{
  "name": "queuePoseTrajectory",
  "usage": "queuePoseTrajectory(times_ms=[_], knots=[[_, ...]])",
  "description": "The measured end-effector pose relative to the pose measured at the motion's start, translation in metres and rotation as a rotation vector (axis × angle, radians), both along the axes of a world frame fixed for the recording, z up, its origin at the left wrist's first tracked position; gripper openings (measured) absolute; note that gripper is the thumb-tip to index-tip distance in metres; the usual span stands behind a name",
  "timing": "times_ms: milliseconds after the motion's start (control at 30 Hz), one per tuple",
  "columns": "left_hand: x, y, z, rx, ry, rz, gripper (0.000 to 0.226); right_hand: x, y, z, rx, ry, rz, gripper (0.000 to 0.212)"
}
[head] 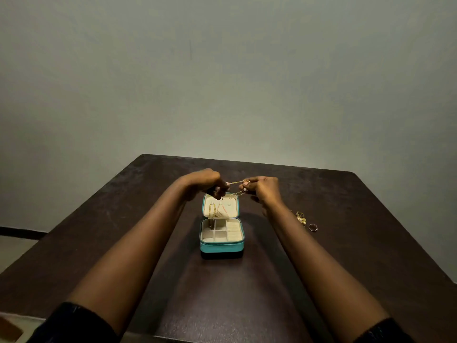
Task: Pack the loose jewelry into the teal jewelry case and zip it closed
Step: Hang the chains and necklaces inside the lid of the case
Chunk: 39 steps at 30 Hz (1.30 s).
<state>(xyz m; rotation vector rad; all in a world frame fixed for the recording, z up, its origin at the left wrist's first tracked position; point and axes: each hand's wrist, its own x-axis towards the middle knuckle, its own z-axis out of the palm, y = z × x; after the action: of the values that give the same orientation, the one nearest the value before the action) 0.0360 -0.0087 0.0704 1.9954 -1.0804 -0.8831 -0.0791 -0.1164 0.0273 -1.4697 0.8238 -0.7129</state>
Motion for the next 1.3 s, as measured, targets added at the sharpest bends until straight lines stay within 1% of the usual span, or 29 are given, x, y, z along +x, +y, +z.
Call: queuePoseTrajectory(times_ms=[100, 233, 367, 433, 467, 567, 633, 700, 767, 900, 1000, 1133, 1233, 1300], knots=[[0.008, 0.001, -0.005, -0.099, 0.140, -0.016, 0.020, -0.001, -0.002, -0.007, 0.079, -0.010, -0.057, 0.024], [0.012, -0.002, -0.009, -0.306, 0.321, -0.012, 0.022, -0.005, -0.002, -0.012, 0.162, -0.025, -0.079, 0.023], [0.006, -0.010, -0.012, -0.401, 0.377, -0.010, 0.022, -0.006, 0.002, -0.014, 0.152, 0.020, -0.031, 0.020], [0.003, -0.014, -0.012, -0.409, 0.359, -0.005, 0.021, -0.007, 0.003, -0.012, 0.122, 0.033, 0.006, 0.012], [0.002, -0.016, -0.012, -0.401, 0.328, -0.012, 0.021, -0.008, 0.004, -0.011, 0.097, 0.038, 0.032, 0.015], [0.002, -0.021, -0.011, -0.356, 0.214, -0.037, 0.021, -0.009, 0.005, -0.004, -0.037, 0.015, 0.096, 0.034], [0.000, -0.023, -0.010, -0.315, 0.144, -0.032, 0.020, -0.007, 0.005, 0.000, -0.108, -0.070, 0.138, 0.040], [-0.002, -0.022, -0.007, -0.276, 0.066, -0.031, 0.021, -0.005, 0.007, 0.005, -0.101, -0.158, 0.178, 0.041], [-0.003, -0.021, -0.005, -0.242, 0.011, -0.032, 0.023, -0.003, 0.008, 0.009, -0.090, -0.182, 0.197, 0.038], [0.000, -0.022, -0.006, -0.199, -0.021, -0.008, 0.019, 0.002, 0.009, 0.012, -0.039, -0.128, 0.209, 0.022], [0.002, -0.022, -0.009, -0.180, -0.034, 0.019, 0.020, 0.006, 0.010, 0.010, 0.007, -0.103, 0.216, 0.020], [0.007, -0.024, -0.014, -0.183, -0.053, 0.081, 0.024, 0.014, 0.010, 0.002, 0.025, -0.067, 0.129, 0.012], [0.012, -0.025, -0.019, -0.196, -0.033, 0.130, 0.021, 0.018, 0.004, -0.003, 0.028, -0.050, 0.056, 0.014], [0.016, -0.024, -0.024, -0.218, -0.006, 0.151, 0.022, 0.020, 0.000, -0.005, 0.063, -0.053, 0.026, 0.008]])
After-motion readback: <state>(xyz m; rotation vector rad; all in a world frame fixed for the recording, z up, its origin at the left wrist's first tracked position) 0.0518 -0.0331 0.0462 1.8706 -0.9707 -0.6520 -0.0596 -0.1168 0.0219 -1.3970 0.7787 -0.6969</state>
